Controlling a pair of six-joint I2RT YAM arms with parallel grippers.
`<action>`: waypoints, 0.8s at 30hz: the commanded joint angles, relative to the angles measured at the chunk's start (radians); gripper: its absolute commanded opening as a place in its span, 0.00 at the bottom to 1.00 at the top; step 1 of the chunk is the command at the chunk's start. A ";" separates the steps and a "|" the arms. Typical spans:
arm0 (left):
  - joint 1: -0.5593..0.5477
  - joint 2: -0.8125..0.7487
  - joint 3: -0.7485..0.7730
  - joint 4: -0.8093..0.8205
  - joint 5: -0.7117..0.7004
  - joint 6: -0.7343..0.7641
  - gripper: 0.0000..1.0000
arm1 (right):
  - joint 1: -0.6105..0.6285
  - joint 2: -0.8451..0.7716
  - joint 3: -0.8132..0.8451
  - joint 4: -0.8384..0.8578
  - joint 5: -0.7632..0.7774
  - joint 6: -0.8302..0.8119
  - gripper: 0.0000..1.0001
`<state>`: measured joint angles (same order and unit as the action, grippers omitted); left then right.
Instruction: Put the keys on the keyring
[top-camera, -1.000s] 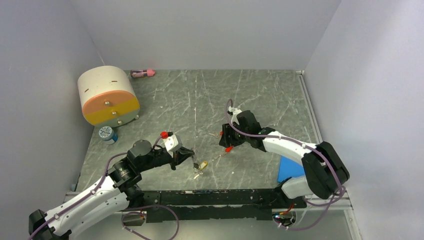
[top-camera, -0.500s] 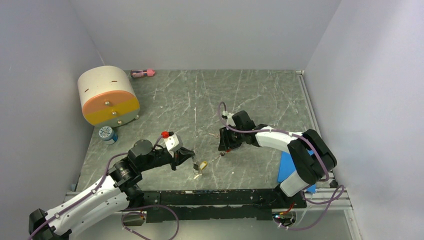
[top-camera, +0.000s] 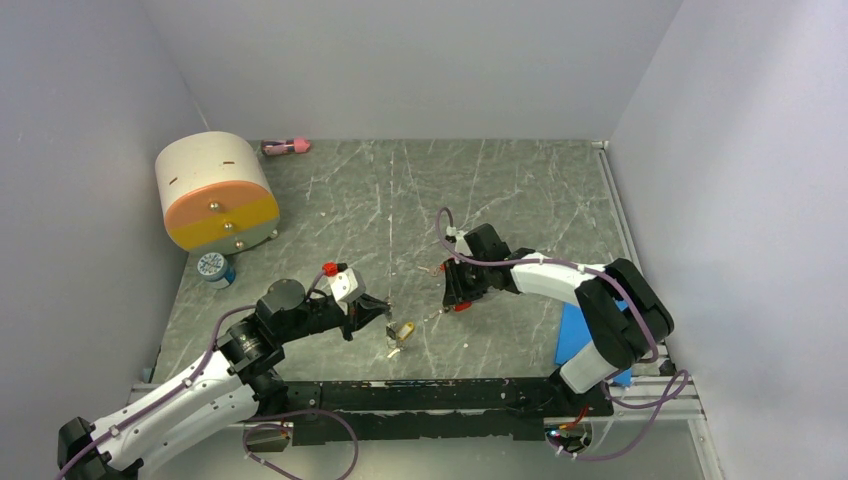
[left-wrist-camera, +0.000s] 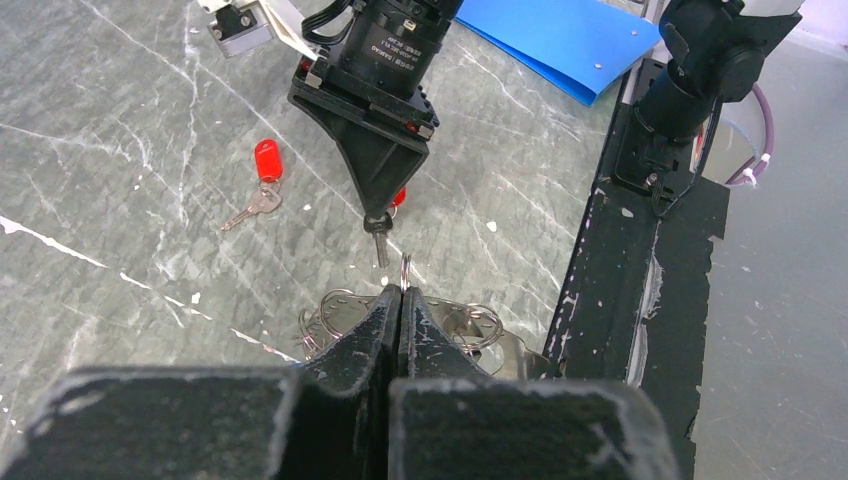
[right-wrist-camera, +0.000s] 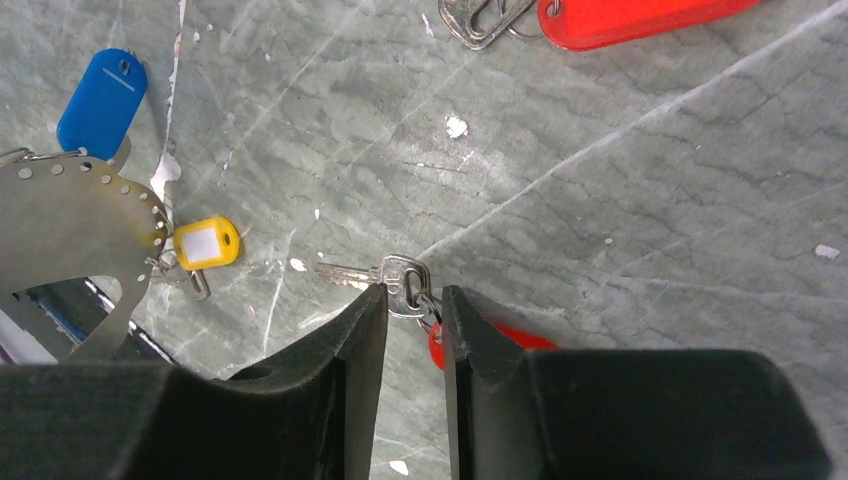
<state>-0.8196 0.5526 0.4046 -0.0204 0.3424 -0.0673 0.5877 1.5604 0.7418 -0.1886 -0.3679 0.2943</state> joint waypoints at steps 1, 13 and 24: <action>-0.003 -0.009 0.042 0.066 0.016 -0.011 0.03 | -0.005 -0.033 0.024 -0.018 0.012 0.000 0.28; -0.003 -0.023 0.041 0.059 0.011 -0.022 0.02 | -0.004 -0.066 0.009 -0.039 0.020 0.012 0.21; -0.003 -0.023 0.056 0.035 0.014 -0.015 0.03 | -0.005 -0.103 -0.011 -0.039 0.060 0.037 0.26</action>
<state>-0.8196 0.5404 0.4046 -0.0280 0.3424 -0.0723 0.5873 1.5108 0.7361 -0.2317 -0.3408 0.3103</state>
